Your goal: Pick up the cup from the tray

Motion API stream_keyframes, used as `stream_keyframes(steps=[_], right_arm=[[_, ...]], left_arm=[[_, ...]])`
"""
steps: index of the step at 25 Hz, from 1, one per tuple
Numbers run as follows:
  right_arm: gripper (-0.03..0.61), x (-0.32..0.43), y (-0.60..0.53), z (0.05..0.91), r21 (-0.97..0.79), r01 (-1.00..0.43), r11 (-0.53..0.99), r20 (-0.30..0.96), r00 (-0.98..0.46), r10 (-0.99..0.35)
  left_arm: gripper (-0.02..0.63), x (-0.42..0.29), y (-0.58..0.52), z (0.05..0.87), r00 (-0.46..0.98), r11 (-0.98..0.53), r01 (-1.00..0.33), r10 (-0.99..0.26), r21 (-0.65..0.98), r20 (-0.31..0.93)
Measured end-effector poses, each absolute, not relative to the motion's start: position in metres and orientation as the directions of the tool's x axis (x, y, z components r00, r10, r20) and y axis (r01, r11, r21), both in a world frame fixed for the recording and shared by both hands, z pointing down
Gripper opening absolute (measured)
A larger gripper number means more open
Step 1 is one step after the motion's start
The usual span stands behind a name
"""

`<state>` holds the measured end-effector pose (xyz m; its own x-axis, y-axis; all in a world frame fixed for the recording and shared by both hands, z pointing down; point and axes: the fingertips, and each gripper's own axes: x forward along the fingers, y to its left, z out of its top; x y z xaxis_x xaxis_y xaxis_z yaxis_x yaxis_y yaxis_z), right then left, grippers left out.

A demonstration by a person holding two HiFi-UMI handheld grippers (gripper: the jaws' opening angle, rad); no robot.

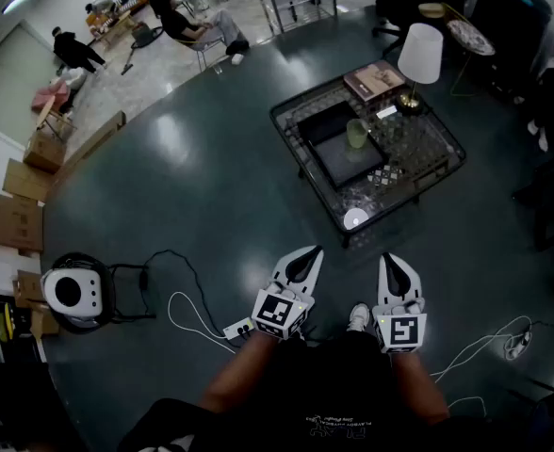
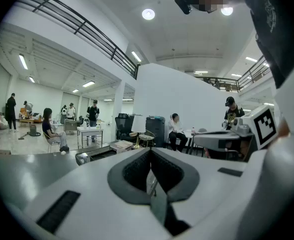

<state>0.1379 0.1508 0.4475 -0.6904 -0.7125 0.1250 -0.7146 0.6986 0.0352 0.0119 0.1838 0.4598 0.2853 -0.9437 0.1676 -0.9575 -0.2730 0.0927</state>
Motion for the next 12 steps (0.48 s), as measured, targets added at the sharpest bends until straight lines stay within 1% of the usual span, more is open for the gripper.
stream_keyframes(steps=[5, 9, 12], right_arm=[[0.008, 0.105, 0.17, 0.431, 0.06, -0.693, 0.719, 0.103, -0.712, -0.695], [0.008, 0.094, 0.171, 0.415, 0.057, -0.707, 0.705, 0.076, -0.701, -0.709], [0.008, 0.094, 0.176, 0.421, 0.06, -0.703, 0.709, 0.062, -0.706, -0.706]], left_arm=[[0.009, -0.008, 0.197, 0.441, 0.294, -0.285, -0.955, -0.944, 0.077, 0.152], [0.009, -0.006, 0.2, 0.432, 0.311, -0.306, -0.95, -0.941, 0.057, 0.132], [0.009, 0.001, 0.202, 0.428, 0.335, -0.333, -0.942, -0.935, 0.039, 0.118]])
